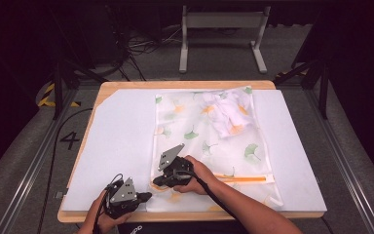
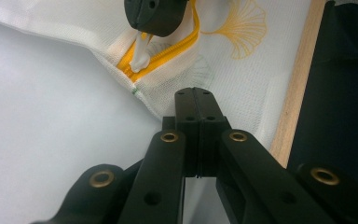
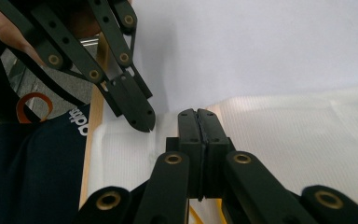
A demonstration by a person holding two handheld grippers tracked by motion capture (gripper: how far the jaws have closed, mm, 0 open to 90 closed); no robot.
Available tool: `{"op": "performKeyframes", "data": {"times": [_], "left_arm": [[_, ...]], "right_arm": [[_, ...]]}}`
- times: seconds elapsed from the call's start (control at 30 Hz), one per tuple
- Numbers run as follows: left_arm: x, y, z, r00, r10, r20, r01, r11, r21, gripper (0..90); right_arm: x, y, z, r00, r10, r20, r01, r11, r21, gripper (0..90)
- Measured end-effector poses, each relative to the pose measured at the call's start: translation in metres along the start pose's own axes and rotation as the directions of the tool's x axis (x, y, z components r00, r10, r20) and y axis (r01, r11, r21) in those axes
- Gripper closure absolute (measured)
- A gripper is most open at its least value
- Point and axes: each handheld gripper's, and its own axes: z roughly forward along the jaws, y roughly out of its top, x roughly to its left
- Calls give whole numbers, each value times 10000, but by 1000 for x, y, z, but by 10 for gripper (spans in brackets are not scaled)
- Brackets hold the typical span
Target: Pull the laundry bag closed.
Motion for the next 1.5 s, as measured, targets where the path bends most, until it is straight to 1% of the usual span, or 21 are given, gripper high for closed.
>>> {"op": "performKeyframes", "data": {"times": [0.27, 0.37, 0.43, 0.47, 0.53, 0.6, 0.63, 0.67, 0.73, 0.77, 0.83, 0.87, 0.9, 0.97, 1.07, 1.17, 1.23, 1.3, 1.37, 1.4, 1.5], "left_arm": [[0, 0, 0, 10000, -54, 23, 54, 10000, -26, 900], [1, 0, 0, 10000, -43, 27, 43, 10000, -36, 900], [0, -1, 0, 10000, -23, 14, 23, 10000, -61, 900], [1, -1, 0, 10000, -83, 55, 83, 9999, -68, 900], [1, -2, 0, 9999, -106, 85, 107, 9999, -127, 900], [2, -2, 0, 9998, -139, 122, 140, 9998, -134, 900], [2, -2, 0, 9997, -177, 152, 180, 9997, -150, 900], [3, -2, 0, 9997, -194, 166, 197, 9997, -162, 900], [2, -2, 0, 9998, -169, 131, 171, 9997, -154, 900], [1, -2, 0, 9999, -93, 97, 94, 9999, -130, 900], [1, -2, 0, 9999, -86, 85, 87, 9999, -139, 900], [2, -2, 0, 9999, -90, 127, 91, 9998, -148, 900], [2, -2, 0, 9998, -131, 137, 133, 9998, -171, 900], [2, -3, 0, 9998, -128, 153, 131, 9998, -165, 900], [2, -2, 0, 9999, -79, 135, 81, 9999, -131, 900], [2, -2, 0, 9998, -98, 153, 100, 9999, -127, 900], [3, -2, 0, 9997, -150, 191, 153, 9998, -147, 900], [3, -2, 0, 9997, -145, 192, 148, 9998, -144, 900], [2, -2, 0, 9998, -130, 175, 132, 9998, -123, 900], [3, -2, 0, 9998, -117, 178, 120, 9999, -119, 900], [3, -2, 0, 9996, -185, 197, 188, 9997, -156, 900]], "right_arm": [[2, -13, -2, 9998, 169, -80, -168, 9998, 145, 900], [2, -16, 1, 9999, 162, -31, -161, 9996, 250, 900], [1, -14, 1, 9995, 282, 172, -284, 9995, 115, 887], [1, -13, 0, 9992, 359, 149, -359, 9994, 5, 869], [1, -9, 0, 9982, 424, 432, -415, 9989, -207, 816], [3, -3, 2, 9975, 478, 519, -460, 9983, -362, 755], [4, 0, 4, 9955, 541, 774, -515, 9981, -348, 710], [5, 6, 9, 9936, 752, 849, -726, 9968, -328, 697], [8, 13, 15, 9923, 685, 1030, -653, 9973, -340, 629], [9, 17, 18, 9900, 670, 1238, -641, 9976, -271, 620], [12, 25, 26, 9933, 147, 1148, -144, 9999, -38, 626], [14, 28, 30, 9916, 31, 1295, -48, 9999, 133, 639], [14, 30, 33, 9923, -106, 1236, 65, 9994, 335, 641], [13, 34, 40, 9931, -202, 1156, 115, 9971, 752, 626], [8, 35, 52, 9913, -282, 1289, 85, 9885, 1508, 663], [2, 34, 51, 9924, 81, 1226, -264, 9886, 1481, 738], [2, 34, 50, 9920, -96, 1263, -102, 9878, 1552, 829], [3, 35, 50, 9928, -192, 1186, -3, 9868, 1620, 839], [6, 36, 49, 9924, -411, 1162, 237, 9888, 1475, 841], [6, 36, 49, 9924, -411, 1162, 237, 9888, 1475, 841], [6, 37, 43, 9937, -245, 1095, 131, 9945, 1035, 842]]}}
